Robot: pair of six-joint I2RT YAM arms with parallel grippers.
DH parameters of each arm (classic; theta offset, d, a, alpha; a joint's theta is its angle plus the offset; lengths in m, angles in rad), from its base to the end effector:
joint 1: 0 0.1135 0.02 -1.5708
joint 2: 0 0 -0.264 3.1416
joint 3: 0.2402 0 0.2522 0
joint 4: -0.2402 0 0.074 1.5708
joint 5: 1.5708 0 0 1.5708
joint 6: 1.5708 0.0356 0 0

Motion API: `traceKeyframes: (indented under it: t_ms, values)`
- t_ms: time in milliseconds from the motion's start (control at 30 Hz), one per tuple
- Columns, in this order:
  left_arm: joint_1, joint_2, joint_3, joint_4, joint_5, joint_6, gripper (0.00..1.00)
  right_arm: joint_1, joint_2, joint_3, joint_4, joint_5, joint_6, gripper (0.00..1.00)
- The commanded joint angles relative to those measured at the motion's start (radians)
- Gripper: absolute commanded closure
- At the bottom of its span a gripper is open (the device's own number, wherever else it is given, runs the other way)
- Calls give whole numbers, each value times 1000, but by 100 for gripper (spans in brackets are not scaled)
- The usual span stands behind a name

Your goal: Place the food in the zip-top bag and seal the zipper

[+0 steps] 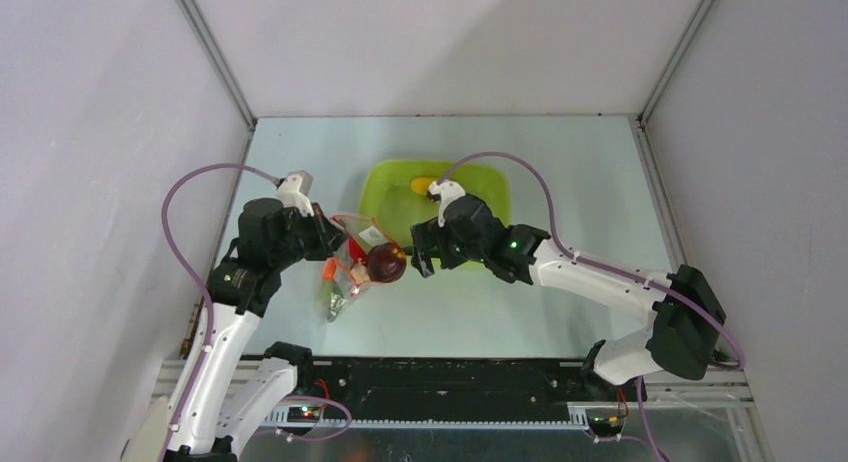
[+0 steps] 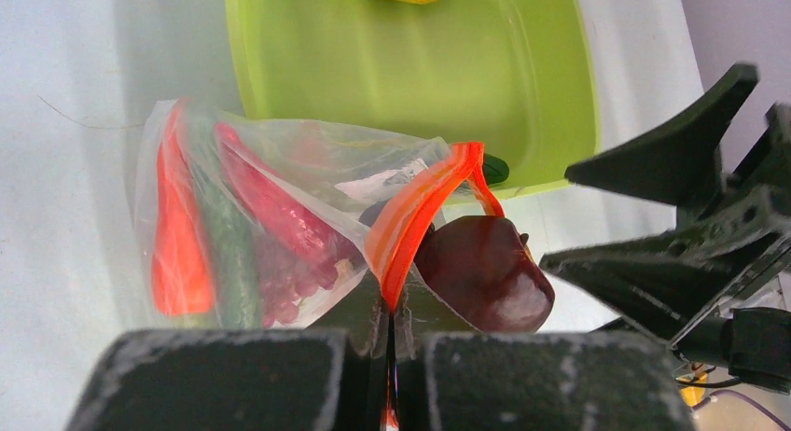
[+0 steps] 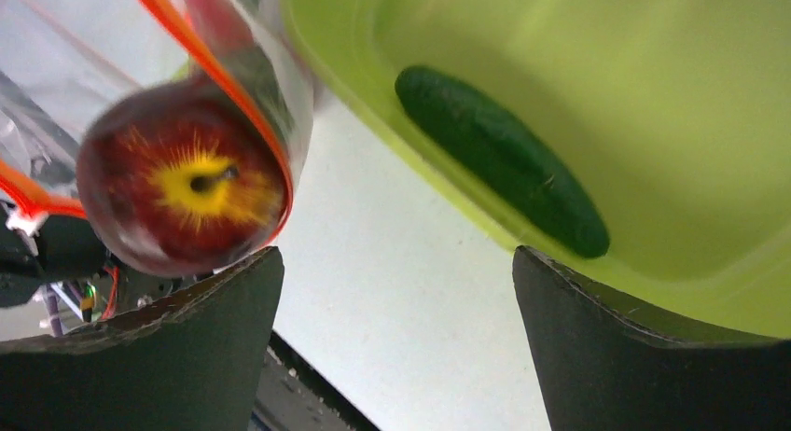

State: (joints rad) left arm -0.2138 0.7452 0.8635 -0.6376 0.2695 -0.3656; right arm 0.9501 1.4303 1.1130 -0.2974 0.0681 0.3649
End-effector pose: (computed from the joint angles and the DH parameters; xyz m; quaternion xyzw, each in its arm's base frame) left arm 0.1506 -0.0424 0.3273 0.0022 0.8598 -0.2534 0.4434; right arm 0.1904 0.2621 0.2923 -0.2410 0.8542 0.2571 0.3824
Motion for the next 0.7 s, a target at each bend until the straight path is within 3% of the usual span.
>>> traceKeyframes:
  t_ms: [0,167,467,667]
  values:
    - [-3,-3,28,43,29,0,100,34,-18,-16,-19,13,60,4]
    - [-3,0,28,44,44,-2,100,55,26,-16,111,-25,117,5]
    - [-4,1,26,50,70,-3,100,75,95,-16,243,82,197,8]
    - [-3,-2,24,52,71,-4,100,80,158,8,248,111,230,28]
